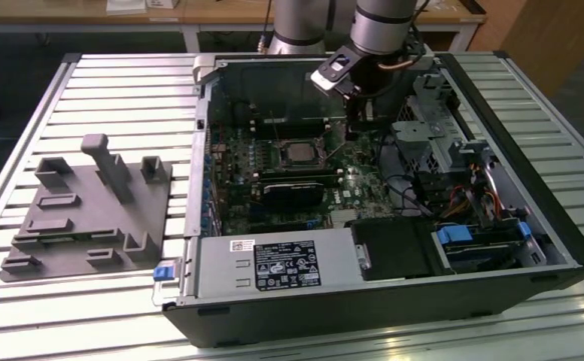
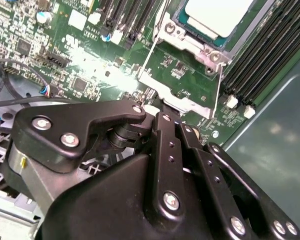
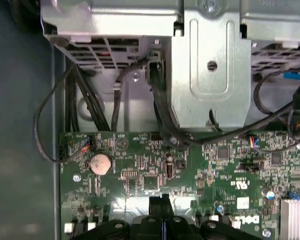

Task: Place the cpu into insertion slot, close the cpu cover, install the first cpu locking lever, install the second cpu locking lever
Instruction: 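Close the cpu cover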

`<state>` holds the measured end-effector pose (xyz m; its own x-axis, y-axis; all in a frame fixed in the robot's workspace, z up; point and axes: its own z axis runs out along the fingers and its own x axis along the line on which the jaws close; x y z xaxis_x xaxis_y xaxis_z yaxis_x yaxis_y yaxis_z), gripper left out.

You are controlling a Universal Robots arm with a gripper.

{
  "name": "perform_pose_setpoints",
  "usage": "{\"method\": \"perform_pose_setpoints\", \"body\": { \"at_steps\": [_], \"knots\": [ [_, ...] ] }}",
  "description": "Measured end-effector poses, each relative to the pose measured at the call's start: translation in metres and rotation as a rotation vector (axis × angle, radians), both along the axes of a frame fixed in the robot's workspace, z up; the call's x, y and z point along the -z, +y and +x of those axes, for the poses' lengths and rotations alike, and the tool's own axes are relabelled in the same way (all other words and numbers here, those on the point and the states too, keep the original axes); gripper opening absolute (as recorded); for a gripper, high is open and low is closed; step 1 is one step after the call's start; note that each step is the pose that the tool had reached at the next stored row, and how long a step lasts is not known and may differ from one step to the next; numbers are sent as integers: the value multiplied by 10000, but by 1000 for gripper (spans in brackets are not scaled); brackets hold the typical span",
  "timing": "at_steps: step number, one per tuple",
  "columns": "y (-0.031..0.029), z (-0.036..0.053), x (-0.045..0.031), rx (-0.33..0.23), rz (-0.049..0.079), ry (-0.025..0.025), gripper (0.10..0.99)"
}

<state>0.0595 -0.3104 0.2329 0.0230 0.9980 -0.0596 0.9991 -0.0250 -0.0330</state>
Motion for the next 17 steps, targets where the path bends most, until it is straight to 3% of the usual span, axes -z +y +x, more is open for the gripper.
{"method": "perform_pose_setpoints", "body": {
  "at_steps": [5,9,17],
  "knots": [
    [0,-78,0,-1,94,-1,106],
    [0,-203,0,0,191,-12,106],
    [0,-465,0,-1,253,-116,106]
  ]
}}
